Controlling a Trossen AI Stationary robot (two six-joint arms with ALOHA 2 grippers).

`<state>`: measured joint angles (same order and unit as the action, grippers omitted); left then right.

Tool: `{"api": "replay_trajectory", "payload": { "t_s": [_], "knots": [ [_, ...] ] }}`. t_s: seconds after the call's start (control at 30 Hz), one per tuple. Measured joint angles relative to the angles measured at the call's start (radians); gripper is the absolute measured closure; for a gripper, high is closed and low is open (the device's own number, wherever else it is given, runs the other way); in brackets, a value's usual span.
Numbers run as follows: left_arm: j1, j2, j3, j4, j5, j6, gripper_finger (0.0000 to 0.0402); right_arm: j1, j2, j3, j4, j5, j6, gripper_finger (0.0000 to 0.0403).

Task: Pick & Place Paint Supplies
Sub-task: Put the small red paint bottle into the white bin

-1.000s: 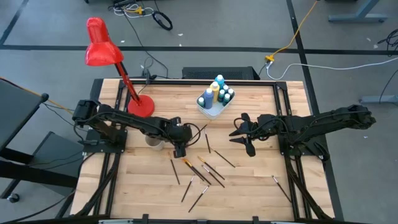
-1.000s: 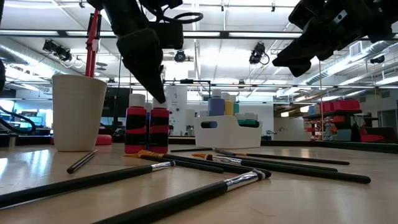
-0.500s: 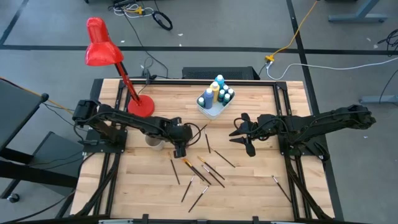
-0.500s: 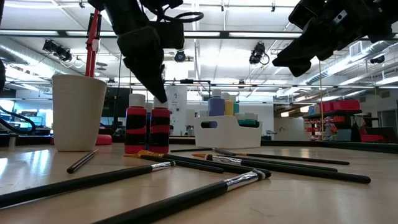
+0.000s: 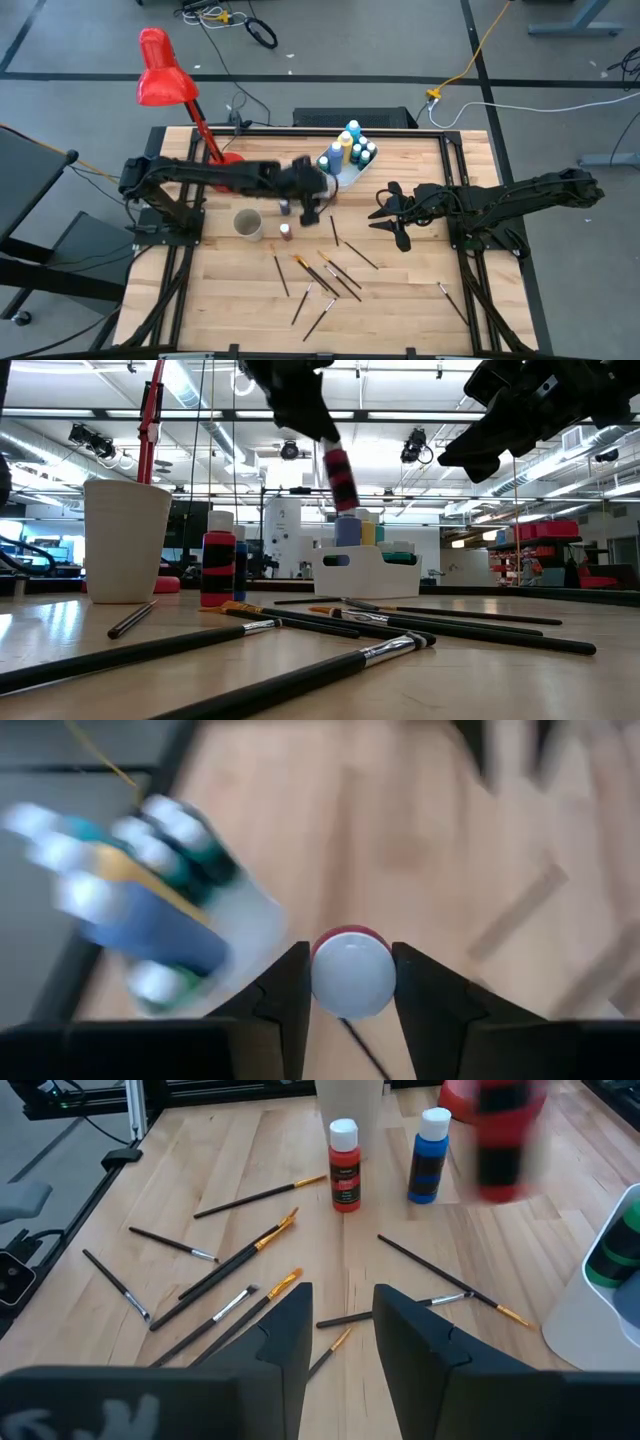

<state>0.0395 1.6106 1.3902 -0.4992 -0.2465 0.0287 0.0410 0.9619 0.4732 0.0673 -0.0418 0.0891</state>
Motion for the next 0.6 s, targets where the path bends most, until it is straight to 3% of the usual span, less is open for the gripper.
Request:
{"api": "replay_trajectory", "payload": {
  "t_s": [0.23,0.6],
  "knots": [
    [0.159,0.030,0.005,0.163,0.092,0.066,0.0273,0.000,0.000,0.000,0.000,0.000,-0.001,0.0292],
    [0.285,0.149,-0.001,0.111,0.135,0.041,0.0269,0.000,0.010,0.001,0.005,0.000,-0.002,0.0292]
  ]
}}
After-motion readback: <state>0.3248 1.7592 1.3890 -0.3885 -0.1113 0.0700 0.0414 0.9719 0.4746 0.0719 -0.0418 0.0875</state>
